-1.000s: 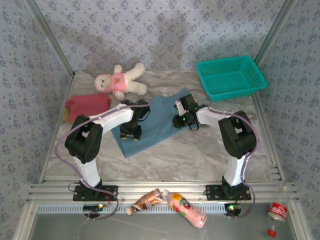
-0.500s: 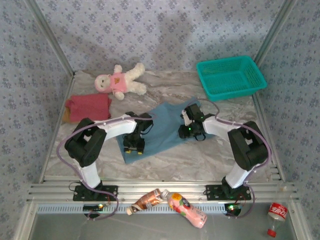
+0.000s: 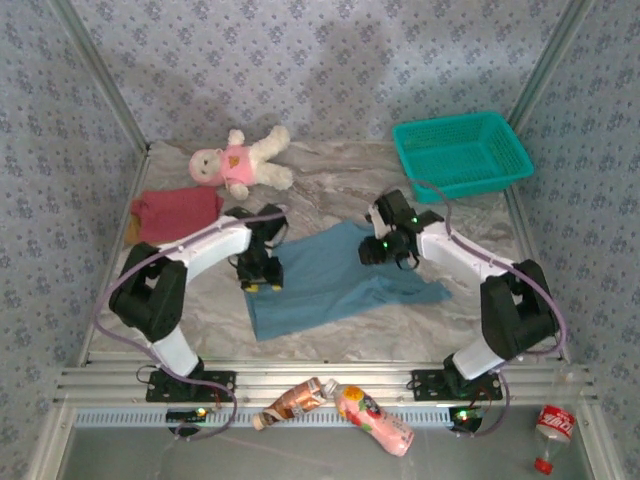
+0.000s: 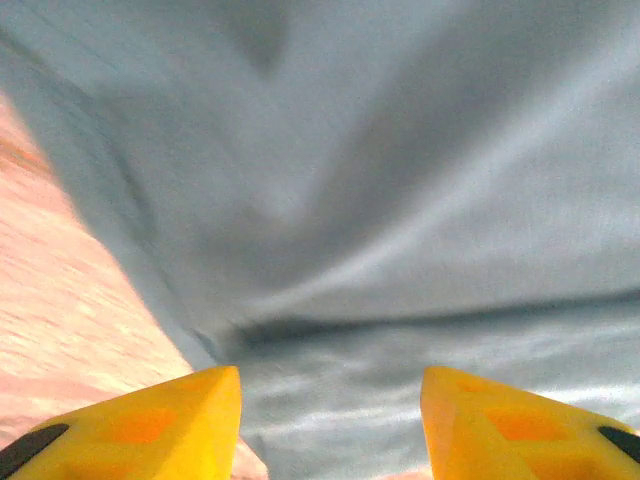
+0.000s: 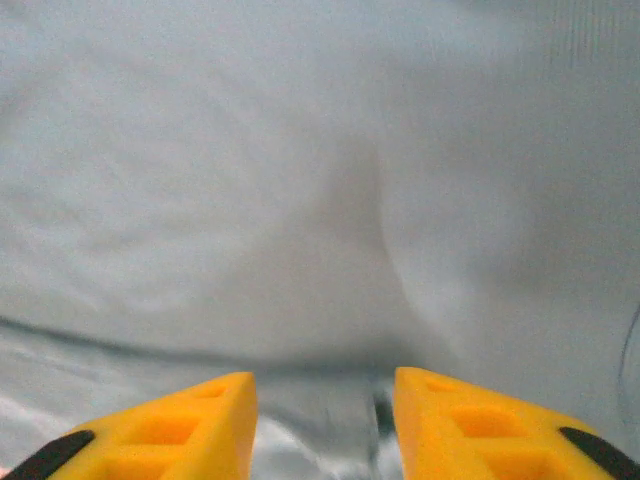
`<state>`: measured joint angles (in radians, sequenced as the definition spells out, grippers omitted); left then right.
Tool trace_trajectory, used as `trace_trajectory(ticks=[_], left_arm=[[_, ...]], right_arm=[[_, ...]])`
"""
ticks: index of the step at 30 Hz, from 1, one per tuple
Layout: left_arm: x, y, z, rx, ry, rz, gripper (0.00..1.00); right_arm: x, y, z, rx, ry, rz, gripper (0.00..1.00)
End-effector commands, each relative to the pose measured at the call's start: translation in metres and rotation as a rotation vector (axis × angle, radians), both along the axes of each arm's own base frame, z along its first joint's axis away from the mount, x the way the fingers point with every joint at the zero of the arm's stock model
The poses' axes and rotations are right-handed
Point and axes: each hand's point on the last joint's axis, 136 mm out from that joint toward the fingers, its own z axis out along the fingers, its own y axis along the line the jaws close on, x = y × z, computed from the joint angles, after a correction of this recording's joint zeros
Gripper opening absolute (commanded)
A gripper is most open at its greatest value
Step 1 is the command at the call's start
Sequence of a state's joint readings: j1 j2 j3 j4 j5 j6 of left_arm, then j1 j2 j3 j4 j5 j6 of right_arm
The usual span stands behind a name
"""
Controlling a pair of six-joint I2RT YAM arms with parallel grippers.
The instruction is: Fold and stack the tank tops
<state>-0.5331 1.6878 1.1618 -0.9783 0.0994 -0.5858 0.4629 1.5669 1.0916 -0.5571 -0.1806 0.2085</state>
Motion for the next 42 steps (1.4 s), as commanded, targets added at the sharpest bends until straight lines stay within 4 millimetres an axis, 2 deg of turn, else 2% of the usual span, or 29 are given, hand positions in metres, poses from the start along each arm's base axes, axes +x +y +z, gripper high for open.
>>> trace_trajectory(ticks=[1, 3, 7, 10, 13, 18, 25, 28, 32, 38, 42], left_arm=[[0.033, 0.024, 0.007, 0.001, -0.082, 0.028, 0.51], [0.05, 0.036, 0.003, -0.008, -0.1, 0.072, 0.5], [0.076, 0.052, -0.009, -0.029, -0.148, 0.132, 0.5], [0.093, 0.054, -0.012, -0.05, -0.177, 0.148, 0.5], [0.101, 0.053, -0.021, -0.052, -0.171, 0.135, 0.49], [0.108, 0.051, -0.033, -0.056, -0.155, 0.12, 0.48], [0.115, 0.052, -0.035, -0.042, -0.147, 0.091, 0.43], [0.113, 0.052, -0.04, -0.038, -0.126, 0.082, 0.38], [0.116, 0.05, -0.036, -0.045, -0.131, 0.077, 0.29], [0.121, 0.055, -0.031, -0.042, -0.127, 0.072, 0.17], [0.122, 0.053, -0.029, -0.058, -0.107, 0.062, 0.13]], right_arm=[[0.036, 0.016, 0.008, 0.01, -0.08, 0.086, 0.46], [0.058, 0.024, 0.01, 0.025, -0.113, 0.086, 0.48], [0.092, 0.031, -0.006, 0.015, -0.115, 0.102, 0.49], [0.106, 0.031, -0.021, -0.01, -0.099, 0.114, 0.5], [0.115, 0.033, -0.033, -0.006, -0.09, 0.115, 0.5], [0.124, 0.037, -0.047, 0.008, -0.072, 0.118, 0.5], [0.125, 0.04, -0.062, 0.012, -0.035, 0.14, 0.49], [0.124, 0.04, -0.066, 0.007, -0.029, 0.147, 0.47], [0.123, 0.042, -0.068, 0.016, -0.019, 0.151, 0.44], [0.131, 0.044, -0.069, 0.028, -0.028, 0.149, 0.39], [0.136, 0.05, -0.068, 0.054, -0.034, 0.156, 0.34]])
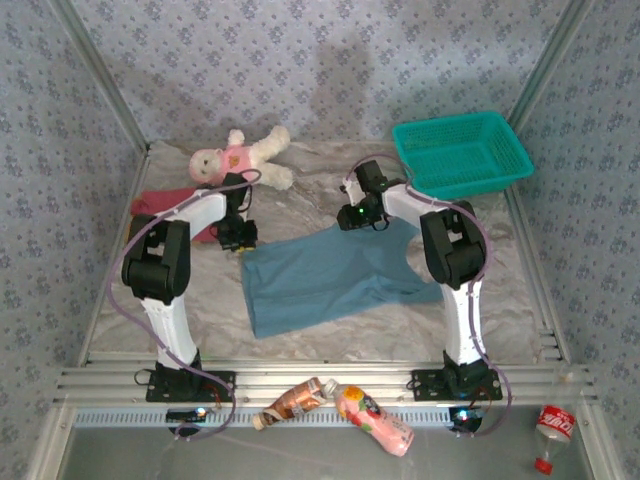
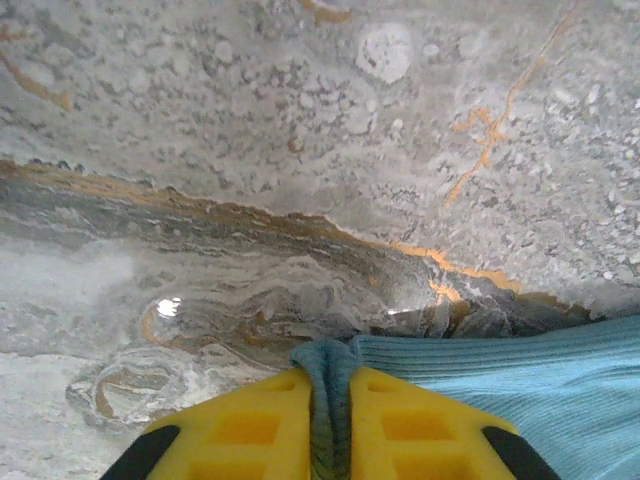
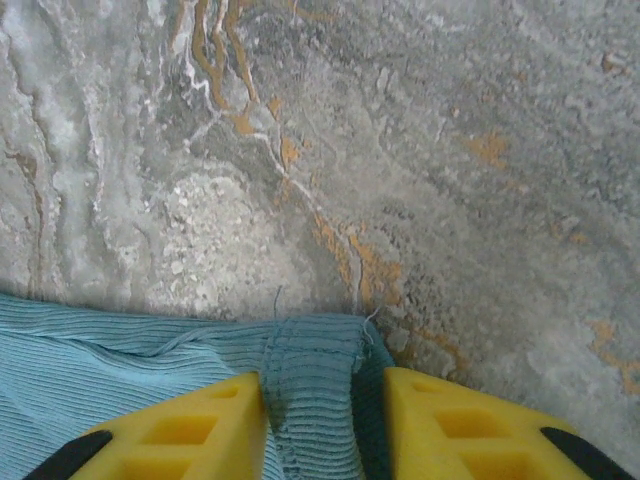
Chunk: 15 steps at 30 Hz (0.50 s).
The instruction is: Fold and stack the tank tops
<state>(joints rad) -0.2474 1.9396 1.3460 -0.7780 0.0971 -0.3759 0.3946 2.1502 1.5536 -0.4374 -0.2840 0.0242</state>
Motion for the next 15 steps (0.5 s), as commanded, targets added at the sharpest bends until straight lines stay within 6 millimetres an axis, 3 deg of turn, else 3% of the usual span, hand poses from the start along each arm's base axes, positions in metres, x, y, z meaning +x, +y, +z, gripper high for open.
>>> trace_trajectory(ticks=[1, 5, 9, 15], left_arm=[[-0.002, 0.001, 0.002, -0.014, 0.041, -0.015, 0.13], [0.0, 0.001, 0.004, -0.029, 0.053, -0.013, 0.11], [0.001, -0.001, 0.004, -0.049, 0.062, -0.01, 0.04], [-0.001, -0.006, 0.02, -0.08, 0.052, -0.022, 0.0]], right_arm=[[0.008, 0.004, 0.0, 0.028, -0.005, 0.016, 0.33], [0.011, 0.006, 0.0, 0.039, -0.011, 0.021, 0.32], [0.011, 0.009, 0.002, 0.052, -0.021, 0.031, 0.24], [0.013, 0.008, 0.019, 0.073, -0.082, 0.05, 0.13]])
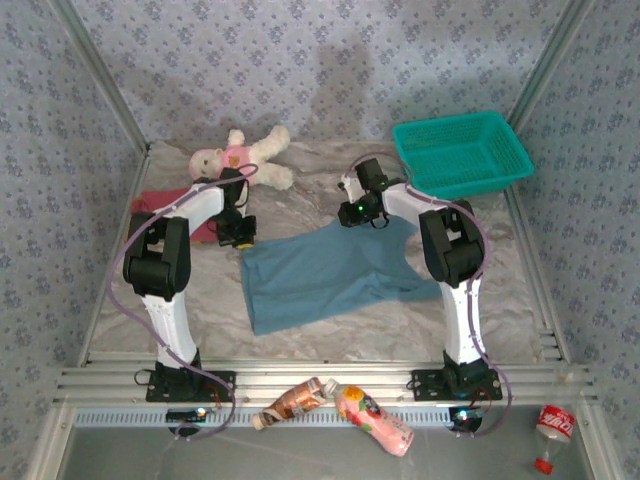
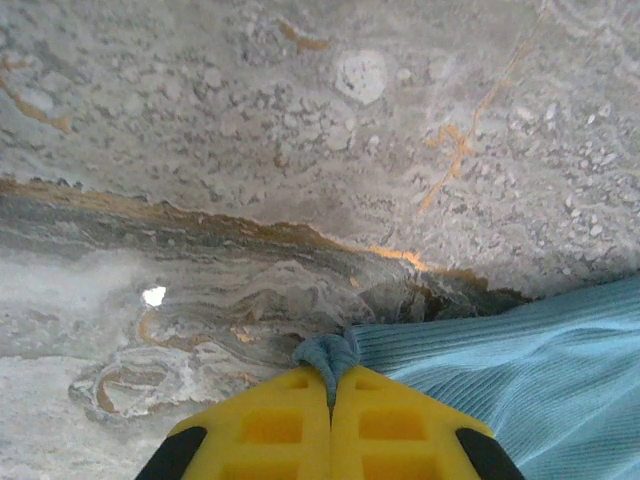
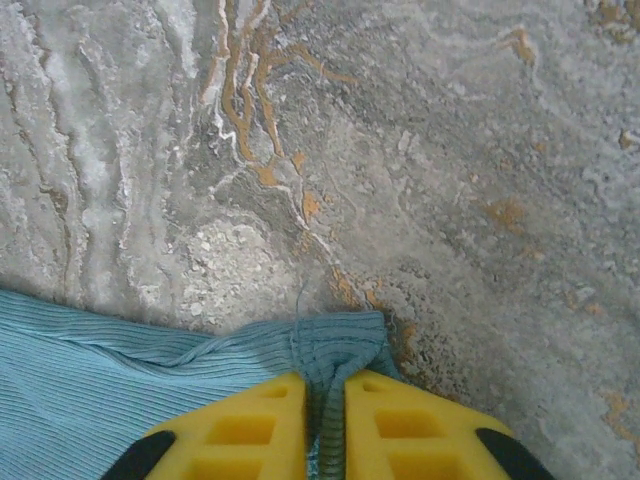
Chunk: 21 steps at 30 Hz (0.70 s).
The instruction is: Fold and stack the tank tops
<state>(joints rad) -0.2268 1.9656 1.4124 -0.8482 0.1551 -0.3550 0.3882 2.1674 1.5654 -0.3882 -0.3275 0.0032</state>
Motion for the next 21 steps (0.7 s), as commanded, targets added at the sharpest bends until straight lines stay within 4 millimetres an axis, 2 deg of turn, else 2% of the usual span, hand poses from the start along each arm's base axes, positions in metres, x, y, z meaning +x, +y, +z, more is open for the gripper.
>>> trace_trajectory(ticks=[1, 4, 9, 16, 21], left_arm=[[-0.005, -0.005, 0.015, -0.043, 0.016, -0.016, 0.0], [-0.011, -0.008, 0.024, -0.07, 0.017, -0.016, 0.0], [-0.023, -0.012, 0.039, -0.111, 0.018, -0.009, 0.0], [-0.044, -0.018, 0.061, -0.186, 0.006, 0.024, 0.0], [-0.069, -0.021, 0.061, -0.226, 0.043, 0.036, 0.0]], right_arm=[[0.003, 0.001, 0.019, 0.035, -0.057, 0.025, 0.11], [0.0, 0.002, 0.031, 0.052, -0.094, 0.043, 0.07], [-0.013, -0.001, 0.041, 0.068, -0.133, 0.06, 0.07], [-0.041, -0.01, 0.046, 0.07, -0.164, 0.073, 0.07], [-0.067, -0.02, 0.043, 0.06, -0.157, 0.072, 0.08]])
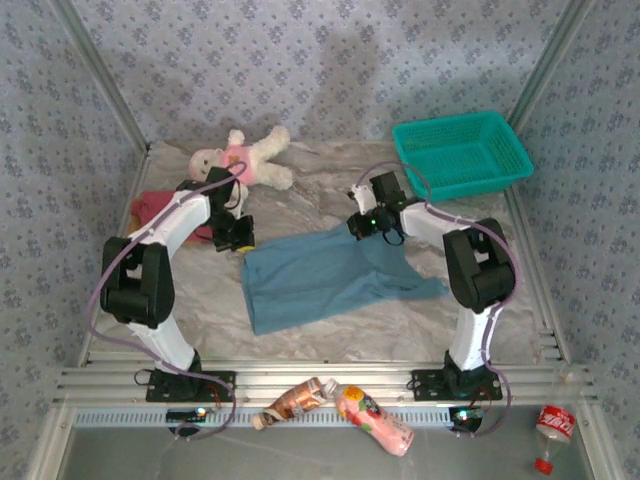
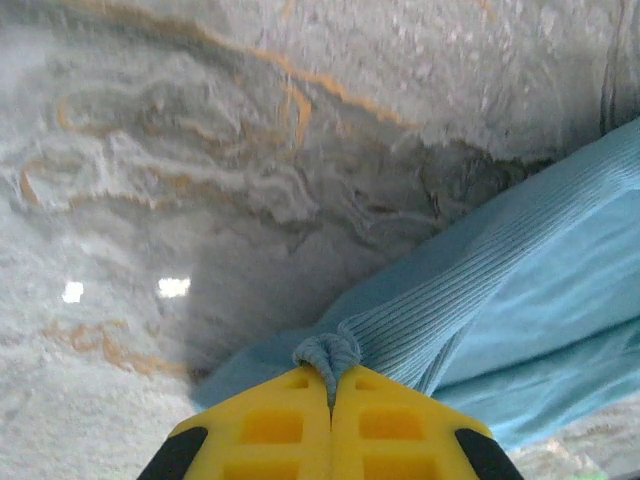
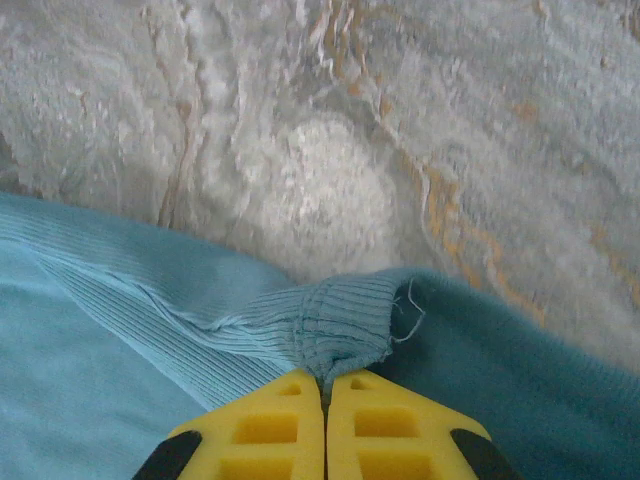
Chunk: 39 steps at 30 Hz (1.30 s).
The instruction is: Fold and stack the tank tops
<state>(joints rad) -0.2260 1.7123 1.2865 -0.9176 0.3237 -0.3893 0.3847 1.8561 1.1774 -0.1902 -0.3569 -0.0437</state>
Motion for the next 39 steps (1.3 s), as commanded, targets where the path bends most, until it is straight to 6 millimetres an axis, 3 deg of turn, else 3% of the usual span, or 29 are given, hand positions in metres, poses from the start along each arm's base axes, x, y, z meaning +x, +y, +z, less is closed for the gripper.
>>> trace_trajectory(ticks=[1, 7, 15, 24, 29, 36, 39], left_arm=[[-0.024, -0.006, 0.004, -0.056, 0.058, 0.015, 0.0], [-0.047, -0.014, 0.01, -0.087, 0.075, 0.013, 0.0], [-0.082, -0.017, -0.024, -0.055, 0.176, 0.005, 0.0], [-0.087, -0.008, -0.039, 0.022, 0.197, 0.006, 0.0], [-0.067, -0.006, -0.028, 0.046, 0.158, 0.0, 0.0], [-0.019, 0.016, -0.024, 0.09, 0.112, 0.023, 0.0], [-0.002, 0.024, -0.028, 0.085, 0.111, 0.041, 0.0]], right_arm=[[-0.016, -0.003, 0.008, 0.006, -0.029, 0.021, 0.08], [-0.044, -0.014, 0.005, 0.003, -0.003, 0.024, 0.08], [-0.074, -0.015, -0.016, -0.008, 0.061, 0.03, 0.09], [-0.09, -0.02, -0.025, -0.012, 0.084, 0.024, 0.12], [-0.07, -0.012, -0.009, 0.018, 0.029, 0.011, 0.1], [-0.008, 0.006, 0.019, 0.057, -0.086, -0.011, 0.07], [0.017, 0.014, 0.021, 0.06, -0.092, -0.018, 0.08]])
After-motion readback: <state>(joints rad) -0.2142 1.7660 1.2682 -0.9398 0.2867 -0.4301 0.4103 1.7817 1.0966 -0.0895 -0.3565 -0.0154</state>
